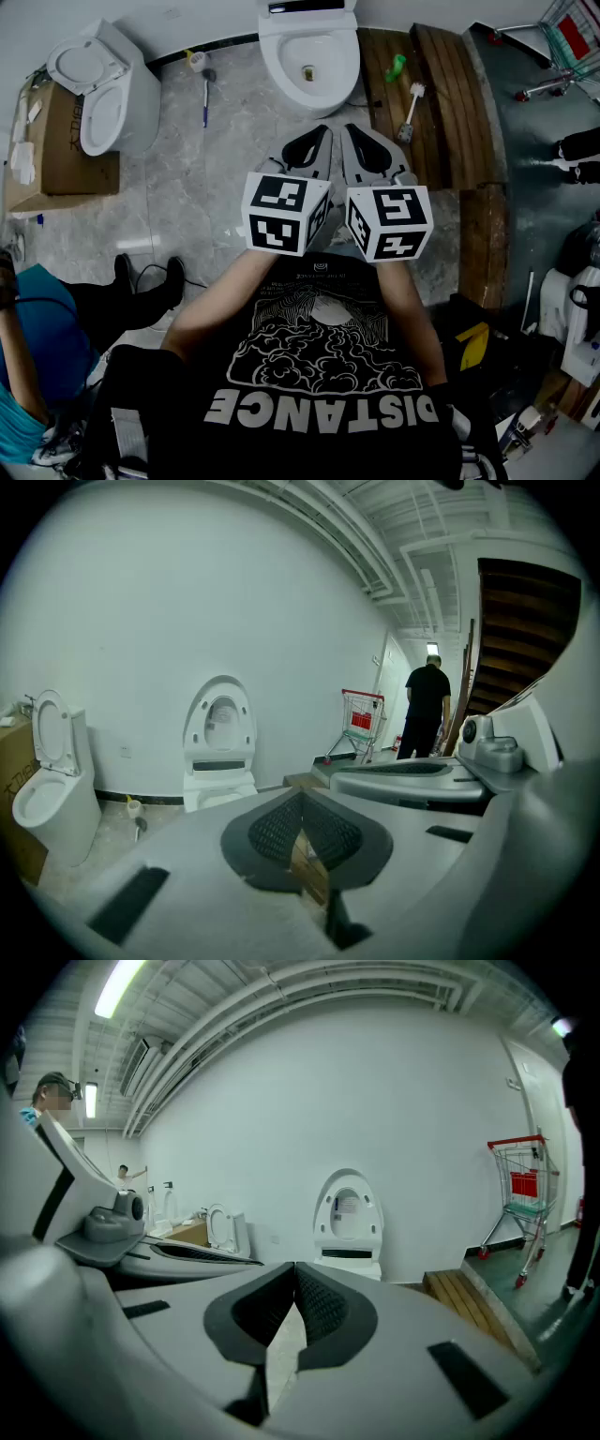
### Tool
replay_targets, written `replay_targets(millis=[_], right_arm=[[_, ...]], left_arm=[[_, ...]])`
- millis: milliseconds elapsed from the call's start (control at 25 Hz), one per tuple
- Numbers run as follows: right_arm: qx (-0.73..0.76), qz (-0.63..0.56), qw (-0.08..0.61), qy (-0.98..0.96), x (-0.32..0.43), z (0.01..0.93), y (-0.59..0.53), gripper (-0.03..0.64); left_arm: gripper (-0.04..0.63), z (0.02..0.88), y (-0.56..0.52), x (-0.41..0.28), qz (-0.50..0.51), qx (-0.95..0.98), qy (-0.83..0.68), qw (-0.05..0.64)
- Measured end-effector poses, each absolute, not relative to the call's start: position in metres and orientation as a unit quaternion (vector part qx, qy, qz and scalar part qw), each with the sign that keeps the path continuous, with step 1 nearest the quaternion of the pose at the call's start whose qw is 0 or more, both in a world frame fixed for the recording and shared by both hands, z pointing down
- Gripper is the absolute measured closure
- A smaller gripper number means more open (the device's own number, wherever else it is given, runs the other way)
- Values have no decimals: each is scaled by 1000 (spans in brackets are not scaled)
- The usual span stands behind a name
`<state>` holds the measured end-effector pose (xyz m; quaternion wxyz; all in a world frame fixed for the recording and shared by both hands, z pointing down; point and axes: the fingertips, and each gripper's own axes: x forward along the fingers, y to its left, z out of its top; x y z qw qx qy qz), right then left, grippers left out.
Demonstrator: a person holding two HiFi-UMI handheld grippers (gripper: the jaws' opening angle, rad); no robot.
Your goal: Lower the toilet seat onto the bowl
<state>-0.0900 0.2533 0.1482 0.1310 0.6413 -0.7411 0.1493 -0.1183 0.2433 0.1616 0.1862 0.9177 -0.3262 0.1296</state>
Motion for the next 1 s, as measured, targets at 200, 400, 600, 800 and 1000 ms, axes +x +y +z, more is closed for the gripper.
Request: replay_targets(millis=[200, 400, 600, 800, 1000], right_arm=[[639, 153, 136, -741, -99, 148, 252, 597], [634, 154, 135, -745, -105, 148, 237, 597], [627, 151, 132, -752, -103, 146, 225, 597], [619, 152, 131, -759, -94, 151, 203, 597], [611, 153, 135, -765, -70, 155, 175, 597]], left_arm=[[583, 160, 239, -127, 128, 917, -326, 189], [583, 159, 223, -129, 126, 917, -325, 194], [583, 157, 212, -126, 123, 916, -330, 193], [583, 158, 191, -116, 124, 914, -337, 189], [583, 162, 162, -93, 129, 910, -346, 189]])
